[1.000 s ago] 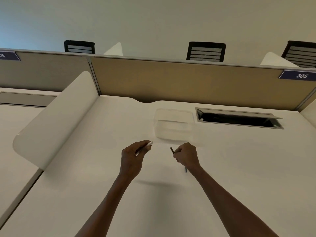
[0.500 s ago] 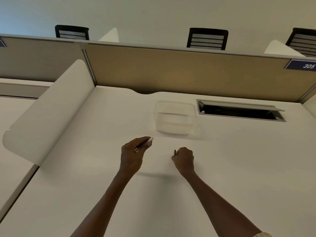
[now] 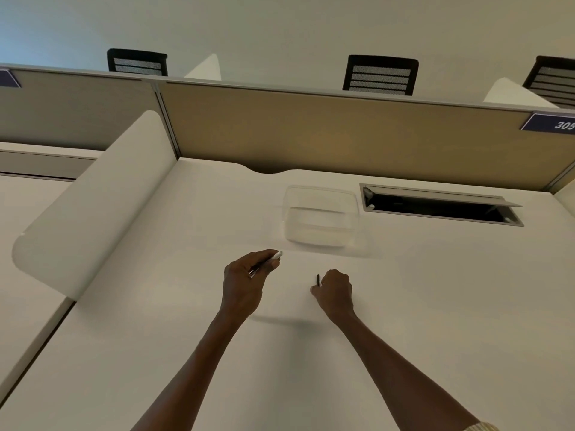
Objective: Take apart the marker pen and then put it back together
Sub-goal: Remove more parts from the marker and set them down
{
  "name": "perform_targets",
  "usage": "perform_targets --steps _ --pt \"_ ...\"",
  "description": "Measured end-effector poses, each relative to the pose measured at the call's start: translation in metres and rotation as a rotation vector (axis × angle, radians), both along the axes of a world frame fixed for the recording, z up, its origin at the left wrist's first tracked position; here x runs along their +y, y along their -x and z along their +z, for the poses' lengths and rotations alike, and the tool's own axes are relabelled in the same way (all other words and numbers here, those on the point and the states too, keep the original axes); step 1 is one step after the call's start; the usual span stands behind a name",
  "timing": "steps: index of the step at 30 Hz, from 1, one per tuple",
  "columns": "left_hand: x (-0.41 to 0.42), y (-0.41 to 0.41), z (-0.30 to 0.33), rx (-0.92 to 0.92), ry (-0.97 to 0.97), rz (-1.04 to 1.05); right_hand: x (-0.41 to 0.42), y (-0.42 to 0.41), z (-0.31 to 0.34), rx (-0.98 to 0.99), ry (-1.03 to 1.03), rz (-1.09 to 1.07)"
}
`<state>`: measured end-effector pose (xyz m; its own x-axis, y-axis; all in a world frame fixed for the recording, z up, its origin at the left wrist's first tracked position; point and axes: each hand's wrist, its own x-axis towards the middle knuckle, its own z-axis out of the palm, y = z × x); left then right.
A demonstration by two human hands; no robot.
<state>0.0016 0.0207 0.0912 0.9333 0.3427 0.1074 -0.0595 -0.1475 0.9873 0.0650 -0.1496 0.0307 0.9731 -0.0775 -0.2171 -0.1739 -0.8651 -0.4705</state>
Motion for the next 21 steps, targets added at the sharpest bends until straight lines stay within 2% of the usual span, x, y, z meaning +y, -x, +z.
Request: perform_targets --steps 5,9,16,18,21 --pt "0.000 0.001 0.002 -0.002 -0.009 -0.004 0.000 0.002 0.001 -0.004 -0.006 -0.002" --pt "-0.002 0.000 0.004 -0.016 -0.003 -0.014 -0.004 0.002 0.006 0.003 -0.094 -0.044" --pt "-0.008 -0.003 0.010 -0.041 -0.031 -0.040 -0.015 -0.004 0.025 -0.114 -0.164 -0.090" --pt "-0.010 -0.003 0.013 -0.047 -0.053 -0.043 -0.016 -0.004 0.032 -0.060 -0.308 -0.085" --pt "-0.013 -0.004 0.018 -0.047 -0.071 -0.057 -0.013 0.000 0.041 0.106 -0.665 -0.066"
